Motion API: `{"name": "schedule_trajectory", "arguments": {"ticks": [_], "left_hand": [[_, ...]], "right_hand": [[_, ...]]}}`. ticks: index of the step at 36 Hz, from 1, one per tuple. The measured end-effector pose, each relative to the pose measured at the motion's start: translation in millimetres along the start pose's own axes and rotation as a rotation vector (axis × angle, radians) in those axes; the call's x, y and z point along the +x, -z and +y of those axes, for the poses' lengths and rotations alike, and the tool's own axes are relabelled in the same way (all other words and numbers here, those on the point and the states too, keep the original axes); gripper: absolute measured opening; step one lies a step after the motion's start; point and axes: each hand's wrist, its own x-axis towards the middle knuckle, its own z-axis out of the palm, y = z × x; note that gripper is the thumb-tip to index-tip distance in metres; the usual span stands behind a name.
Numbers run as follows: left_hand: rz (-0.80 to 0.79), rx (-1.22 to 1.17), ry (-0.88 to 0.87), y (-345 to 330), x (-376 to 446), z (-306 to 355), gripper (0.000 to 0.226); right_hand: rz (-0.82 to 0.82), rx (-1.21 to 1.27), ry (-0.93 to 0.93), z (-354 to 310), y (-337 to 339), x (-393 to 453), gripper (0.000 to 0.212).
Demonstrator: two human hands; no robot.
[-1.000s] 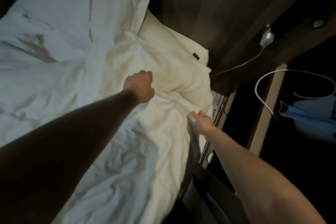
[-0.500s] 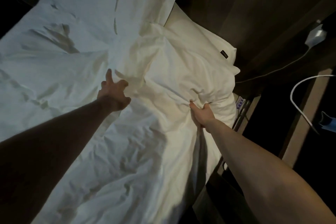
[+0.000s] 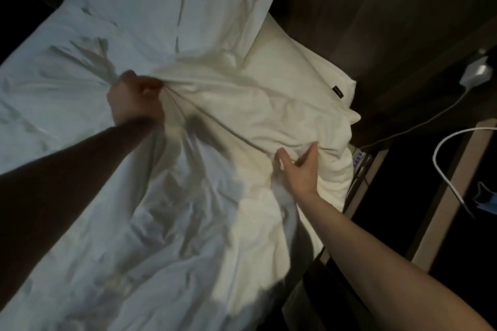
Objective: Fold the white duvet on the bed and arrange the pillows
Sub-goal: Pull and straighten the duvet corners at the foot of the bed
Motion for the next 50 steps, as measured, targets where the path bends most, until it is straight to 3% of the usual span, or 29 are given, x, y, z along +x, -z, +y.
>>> {"name": "schedule_trajectory", "arguments": {"ticks": [2, 6, 10, 13, 17, 21, 23, 27, 32, 37, 41, 44, 45, 47, 48, 50], "left_hand": [[0.009, -0.010, -0.102, 4.6, 9.5, 3.9, 0.026], [-0.054, -0.007, -0.149, -5.6, 19.9, 8.9, 0.028], [-0.412, 0.277, -0.091, -19.5, 9.4, 11.0, 0.044], [-0.537, 0.351, -0.094, -25.0, -13.3, 20.4, 0.067], [-0.560, 0.266, -0.284, -6.8, -84.7, 5.1, 0.071], [-0.720, 0.221, -0.362, 14.4, -187.5, -41.1, 0.067], [-0.812, 0.235, -0.351, 27.7, -241.1, -72.6, 0.067], [-0.988, 0.293, -0.285, 57.4, -338.4, -135.9, 0.070], [-1.180, 0.321, -0.160, 95.5, -435.5, -211.5, 0.072], [-1.200, 0.257, -0.031, 124.6, -509.8, -267.5, 0.085], [-1.162, 0.243, -0.020, 136.9, -549.5, -294.5, 0.093], [-1.136, 0.241, 0.026, 143.3, -573.8, -313.4, 0.095], [-1.126, 0.244, 0.044, 144.9, -581.5, -319.6, 0.095], [-1.099, 0.248, 0.070, 147.6, -595.5, -331.3, 0.096], [-1.093, 0.250, 0.076, 150.1, -602.2, -337.0, 0.096], [-1.090, 0.249, 0.091, 157.5, -616.3, -347.0, 0.096]], "right_hand": [[-0.053, -0.053, 0.094, -11.9, -7.6, -2.2, 0.095], [-0.158, -0.193, 0.166, -24.5, -30.7, 8.6, 0.095], [-0.205, -0.344, 0.163, -21.2, -35.1, 17.2, 0.097], [-0.239, -0.420, 0.190, -12.1, -26.3, 12.0, 0.098], [-0.246, -0.498, 0.186, -1.7, -12.1, -37.8, 0.094], [-0.351, -0.616, 0.045, 35.6, -6.3, -115.5, 0.089], [-0.442, -0.715, -0.005, 54.8, -4.3, -163.1, 0.092], [-0.517, -0.726, -0.167, 94.0, -4.4, -250.4, 0.078], [-0.600, -0.823, -0.215, 136.5, -10.1, -347.8, 0.051], [-0.629, -0.799, -0.228, 176.9, -11.3, -410.0, 0.054], [-0.652, -0.734, -0.267, 201.4, -13.7, -442.3, 0.025], [-0.647, -0.676, -0.285, 224.6, -17.7, -460.9, 0.024], [-0.645, -0.648, -0.270, 233.7, -18.2, -467.8, 0.029], [-0.628, -0.603, -0.274, 253.8, -20.1, -479.0, 0.067], [-0.637, -0.611, -0.289, 261.2, -20.2, -486.9, 0.076], [-0.661, -0.636, -0.355, 275.0, -19.4, -503.6, 0.078]]}}
